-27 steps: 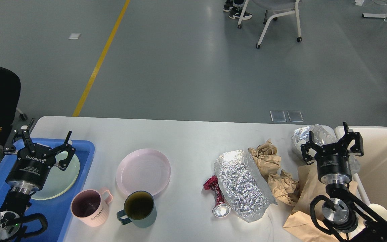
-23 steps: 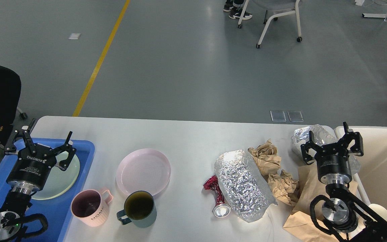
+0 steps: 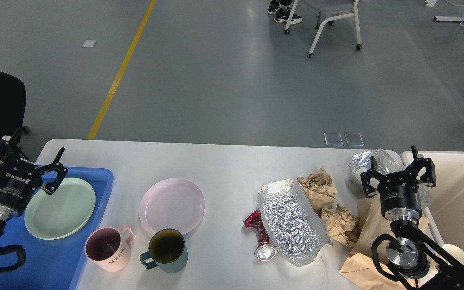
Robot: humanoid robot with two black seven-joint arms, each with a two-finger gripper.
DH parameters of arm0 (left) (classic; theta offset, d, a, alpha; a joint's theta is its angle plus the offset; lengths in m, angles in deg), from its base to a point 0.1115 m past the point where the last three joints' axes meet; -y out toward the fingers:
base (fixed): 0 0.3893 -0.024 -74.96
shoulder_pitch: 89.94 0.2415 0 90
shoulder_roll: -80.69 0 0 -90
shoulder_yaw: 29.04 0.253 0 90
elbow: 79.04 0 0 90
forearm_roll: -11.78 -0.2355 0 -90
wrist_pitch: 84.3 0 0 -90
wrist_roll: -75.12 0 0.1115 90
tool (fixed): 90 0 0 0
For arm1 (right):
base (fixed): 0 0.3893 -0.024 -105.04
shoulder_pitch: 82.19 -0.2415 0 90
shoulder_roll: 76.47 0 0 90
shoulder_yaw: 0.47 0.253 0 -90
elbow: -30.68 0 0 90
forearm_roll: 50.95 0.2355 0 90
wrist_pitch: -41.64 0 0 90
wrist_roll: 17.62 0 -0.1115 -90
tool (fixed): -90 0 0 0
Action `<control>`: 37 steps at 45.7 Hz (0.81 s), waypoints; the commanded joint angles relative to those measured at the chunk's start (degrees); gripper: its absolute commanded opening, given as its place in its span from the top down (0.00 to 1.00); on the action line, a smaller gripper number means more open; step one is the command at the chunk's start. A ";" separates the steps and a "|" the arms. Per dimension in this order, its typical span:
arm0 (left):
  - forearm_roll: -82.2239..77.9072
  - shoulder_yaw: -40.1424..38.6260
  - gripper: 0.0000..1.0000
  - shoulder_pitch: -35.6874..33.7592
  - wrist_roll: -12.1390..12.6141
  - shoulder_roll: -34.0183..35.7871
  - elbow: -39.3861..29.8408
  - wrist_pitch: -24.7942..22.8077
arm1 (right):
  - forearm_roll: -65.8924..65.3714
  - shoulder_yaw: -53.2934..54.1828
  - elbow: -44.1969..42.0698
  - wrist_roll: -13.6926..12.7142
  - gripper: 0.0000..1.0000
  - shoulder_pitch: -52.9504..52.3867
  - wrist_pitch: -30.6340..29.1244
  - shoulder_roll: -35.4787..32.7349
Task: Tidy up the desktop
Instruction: 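Raise the left gripper up and away from the blue tray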
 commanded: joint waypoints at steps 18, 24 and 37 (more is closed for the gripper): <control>0.70 64.69 0.04 -44.80 -1.22 28.69 4.36 0.65 | 0.00 0.00 -0.09 0.00 0.00 0.00 0.00 0.00; 0.53 75.59 0.04 -53.58 -1.05 27.90 4.45 -1.71 | 0.00 0.00 -0.09 0.00 0.00 0.00 0.00 0.00; 0.53 114.35 0.04 -87.51 -1.14 22.20 5.24 -4.27 | 0.00 0.00 0.00 0.00 0.00 0.00 0.00 0.00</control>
